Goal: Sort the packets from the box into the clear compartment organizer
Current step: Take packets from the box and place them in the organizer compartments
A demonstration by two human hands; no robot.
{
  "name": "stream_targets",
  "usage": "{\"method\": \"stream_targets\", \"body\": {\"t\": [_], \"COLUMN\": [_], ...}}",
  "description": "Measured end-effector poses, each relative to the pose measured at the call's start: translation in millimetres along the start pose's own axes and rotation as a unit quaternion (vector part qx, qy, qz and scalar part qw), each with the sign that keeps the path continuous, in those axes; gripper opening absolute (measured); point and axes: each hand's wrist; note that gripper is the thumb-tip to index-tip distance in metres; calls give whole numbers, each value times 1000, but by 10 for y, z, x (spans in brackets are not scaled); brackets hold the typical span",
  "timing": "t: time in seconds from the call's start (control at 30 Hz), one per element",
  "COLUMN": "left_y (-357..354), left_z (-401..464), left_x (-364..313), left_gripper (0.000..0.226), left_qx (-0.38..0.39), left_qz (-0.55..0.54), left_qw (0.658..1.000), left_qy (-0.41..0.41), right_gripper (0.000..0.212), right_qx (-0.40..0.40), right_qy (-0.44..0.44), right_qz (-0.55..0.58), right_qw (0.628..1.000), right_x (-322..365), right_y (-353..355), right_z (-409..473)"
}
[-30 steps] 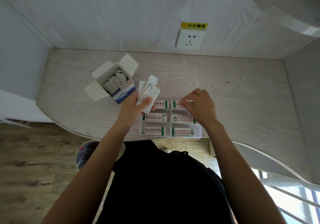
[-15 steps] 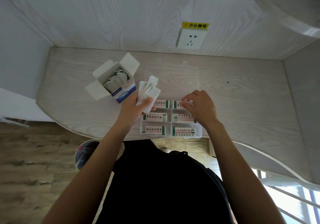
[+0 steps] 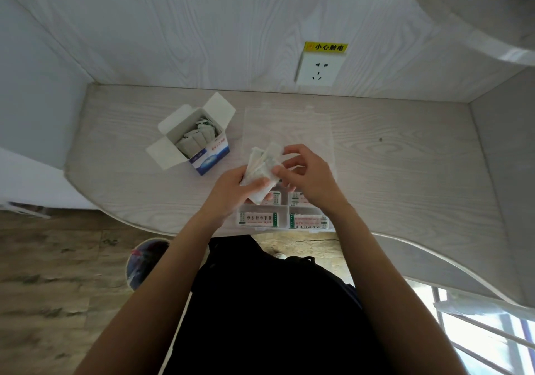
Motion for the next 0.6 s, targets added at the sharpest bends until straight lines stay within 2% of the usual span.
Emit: {"method": "stream_targets", "body": {"t": [0.1,0.37,0.5,0.6], "left_y": [-37,-11,26,41], "left_z": [-22,-9,-9,-32], "left_x": [-3,47,30,6], "left_gripper": [19,10,9,10], "left_qx": [30,-35,-38,-48], "left_qz": [5,59,47,-2], "left_qw": [999,997,998,999], "left_qy": [9,-33,-22,-20], "right_gripper": [36,38,36,31], "right_qx": [-14,-21,-33,-59], "right_qy": [7,-12,-22,-35], "right_qz": [-3,73,86,98], "right_qw": [1000,997,995,993], "right_x": [-17,-53,-47,-69], "right_y": [-58,-91,-117,-71], "right_z": [15,-39,-63,-66]}}
Point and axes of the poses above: each hand's wrist, its own z-axis towards the middle knuckle, its own y-axis out of the back of the hand, x = y × z, and after that the axes turned 10 degrees about -z, right-handed
